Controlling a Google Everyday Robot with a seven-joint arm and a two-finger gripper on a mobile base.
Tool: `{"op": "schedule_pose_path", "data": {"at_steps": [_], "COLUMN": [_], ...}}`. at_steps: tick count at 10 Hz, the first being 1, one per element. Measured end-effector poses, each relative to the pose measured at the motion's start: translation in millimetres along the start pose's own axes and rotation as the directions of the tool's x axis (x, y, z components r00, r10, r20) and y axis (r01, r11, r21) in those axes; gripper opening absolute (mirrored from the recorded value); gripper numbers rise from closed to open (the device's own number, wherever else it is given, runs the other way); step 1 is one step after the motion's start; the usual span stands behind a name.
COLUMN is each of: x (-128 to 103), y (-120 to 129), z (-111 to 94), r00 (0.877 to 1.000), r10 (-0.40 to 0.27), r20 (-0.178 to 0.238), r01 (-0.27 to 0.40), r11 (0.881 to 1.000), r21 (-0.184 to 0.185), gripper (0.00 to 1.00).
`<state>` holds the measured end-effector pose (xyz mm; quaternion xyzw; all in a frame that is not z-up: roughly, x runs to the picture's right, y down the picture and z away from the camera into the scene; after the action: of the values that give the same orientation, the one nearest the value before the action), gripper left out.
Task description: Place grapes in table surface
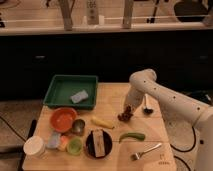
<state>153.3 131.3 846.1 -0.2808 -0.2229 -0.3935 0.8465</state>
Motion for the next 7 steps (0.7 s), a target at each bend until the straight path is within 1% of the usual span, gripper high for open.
{"op": "schedule_pose_path", "data": {"at_steps": [1, 2, 3, 6, 7], "x": [0.0, 0.1, 0.3, 1.4, 1.5], "y": [0.9, 1.4, 1.6, 3.2, 3.8], "z": [0.2, 0.3, 0.6, 0.1, 0.2], "r00": [1.0, 1.0, 1.0, 1.0, 1.0], "r10": [0.001, 0.001, 0.001, 0.007, 0.007], "r20": [0.0, 0.0, -0.001, -0.005, -0.005], "r01": [-0.001, -0.001, -0.001, -0.007, -0.007], "r11": [1.0, 1.0, 1.0, 1.0, 1.0], "r21": [0.0, 0.0, -0.001, -0.005, -0.006], "gripper": [0.34, 0.33, 0.38, 0.39, 0.34]}}
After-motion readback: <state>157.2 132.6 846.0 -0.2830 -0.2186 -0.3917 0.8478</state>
